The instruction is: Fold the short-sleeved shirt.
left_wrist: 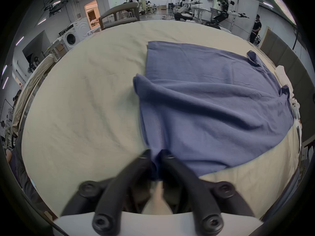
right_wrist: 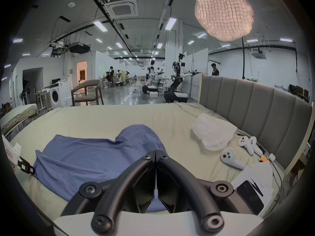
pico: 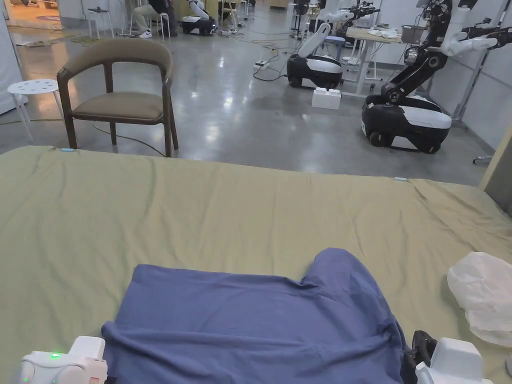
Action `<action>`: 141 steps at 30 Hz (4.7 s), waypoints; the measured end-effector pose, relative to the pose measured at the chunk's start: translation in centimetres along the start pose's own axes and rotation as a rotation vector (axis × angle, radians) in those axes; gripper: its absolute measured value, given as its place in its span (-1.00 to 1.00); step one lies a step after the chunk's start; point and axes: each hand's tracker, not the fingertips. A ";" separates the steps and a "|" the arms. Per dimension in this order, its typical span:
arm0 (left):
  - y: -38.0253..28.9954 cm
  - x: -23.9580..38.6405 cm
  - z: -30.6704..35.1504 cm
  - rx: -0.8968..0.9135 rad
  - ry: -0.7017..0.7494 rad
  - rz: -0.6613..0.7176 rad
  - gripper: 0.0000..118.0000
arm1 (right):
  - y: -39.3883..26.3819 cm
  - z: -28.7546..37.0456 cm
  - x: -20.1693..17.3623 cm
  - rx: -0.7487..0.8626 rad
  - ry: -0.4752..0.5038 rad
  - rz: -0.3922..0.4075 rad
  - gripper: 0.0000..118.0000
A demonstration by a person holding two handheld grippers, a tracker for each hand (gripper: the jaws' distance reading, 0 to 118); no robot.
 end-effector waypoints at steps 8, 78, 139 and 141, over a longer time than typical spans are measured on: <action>-0.4 -2.2 2.5 0.067 -0.029 0.041 -1.00 | -1.3 -4.1 5.3 -0.302 -0.023 0.019 0.02; -5.0 1.0 14.4 0.558 0.047 0.000 -0.11 | 1.5 6.0 0.2 -0.119 0.046 0.065 0.04; 9.9 -1.1 -4.0 0.052 -0.075 -0.017 -0.99 | 0.8 -9.1 0.2 -0.220 -0.027 0.016 -0.52; 9.9 -1.8 -3.4 0.073 -0.096 0.014 -1.00 | 1.3 -12.1 1.3 -0.325 0.014 0.031 -0.08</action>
